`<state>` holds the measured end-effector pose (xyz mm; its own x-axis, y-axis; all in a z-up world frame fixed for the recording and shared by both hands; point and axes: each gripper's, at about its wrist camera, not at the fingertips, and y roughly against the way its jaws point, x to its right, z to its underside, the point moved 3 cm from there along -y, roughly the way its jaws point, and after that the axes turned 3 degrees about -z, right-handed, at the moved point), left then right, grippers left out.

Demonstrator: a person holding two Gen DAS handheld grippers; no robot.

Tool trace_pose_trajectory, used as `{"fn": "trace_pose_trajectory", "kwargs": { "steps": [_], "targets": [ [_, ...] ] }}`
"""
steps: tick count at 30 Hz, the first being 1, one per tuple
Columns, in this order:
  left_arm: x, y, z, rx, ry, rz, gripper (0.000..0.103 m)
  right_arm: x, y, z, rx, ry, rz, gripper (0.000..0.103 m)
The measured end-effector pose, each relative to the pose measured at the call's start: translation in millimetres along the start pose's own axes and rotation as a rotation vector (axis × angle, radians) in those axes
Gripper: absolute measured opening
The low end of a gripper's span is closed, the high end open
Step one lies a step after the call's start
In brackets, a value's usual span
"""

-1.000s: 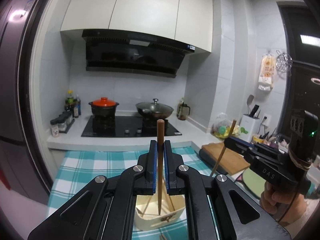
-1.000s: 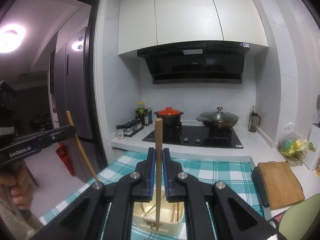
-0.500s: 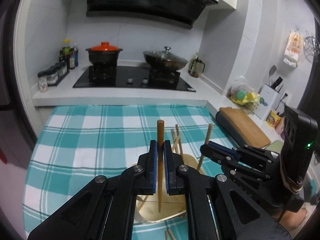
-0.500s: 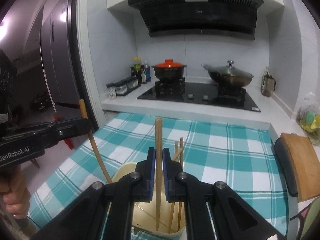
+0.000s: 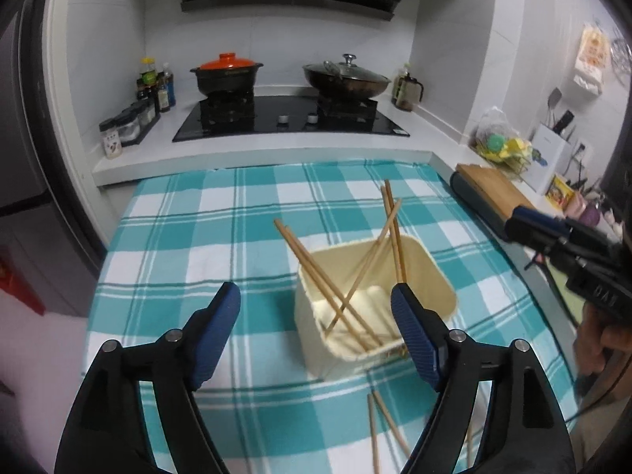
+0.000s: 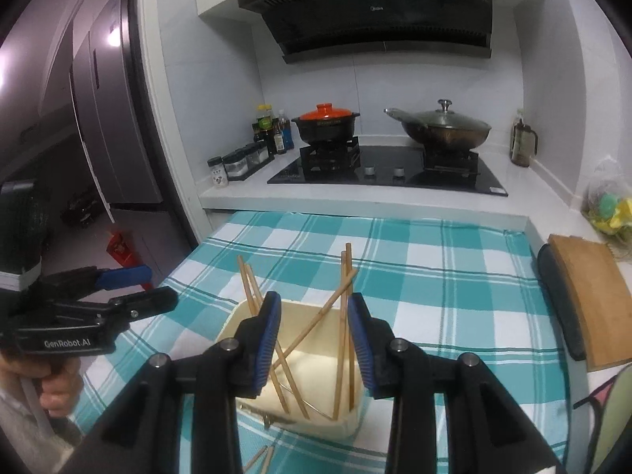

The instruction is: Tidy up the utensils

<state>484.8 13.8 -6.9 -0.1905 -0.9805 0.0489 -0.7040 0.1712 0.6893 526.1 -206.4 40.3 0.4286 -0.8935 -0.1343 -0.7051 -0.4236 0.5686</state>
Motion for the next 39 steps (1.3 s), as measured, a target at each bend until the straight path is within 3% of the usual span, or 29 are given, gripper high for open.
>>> {"fn": "trace_pose_trajectory", "kwargs": {
  "steps": [7,12,17,20,24,33,39],
  "targets": [
    [1.5,49.7,108.5,-0.116,-0.142,-0.018,0.087,-5.8,96.5,59.6,-0.038,0.134,0.08,0.038],
    [15.1,66.2,199.8,-0.151,-0.075,-0.023,0.087,-9.3,147.9,149.3,-0.069,0.125,0.151,0.038],
    [36.7,63.9,254.9,-0.168,0.082,0.034,0.087,-24.1,158.4,255.6,-0.154,-0.035,0.144,0.038],
    [48.4,60.5,268.6,-0.169,0.08,0.019,0.087,-36.4,155.8,296.4,-0.19,-0.106,0.132,0.038],
    [56.4,50.4,265.6,-0.146,0.066,0.003,0.087,-42.4,151.4,316.0,-0.208,-0.113,0.13,0.038],
    [66.2,1.8,242.3,-0.104,-0.003,-0.075,0.087,-30.2,127.0,310.6,-0.22,-0.167,0.143,0.038],
    [64.3,-30.2,232.7,-0.122,-0.033,-0.133,0.087,-22.2,96.7,294.1,-0.242,-0.182,0.147,0.038]
  ]
}}
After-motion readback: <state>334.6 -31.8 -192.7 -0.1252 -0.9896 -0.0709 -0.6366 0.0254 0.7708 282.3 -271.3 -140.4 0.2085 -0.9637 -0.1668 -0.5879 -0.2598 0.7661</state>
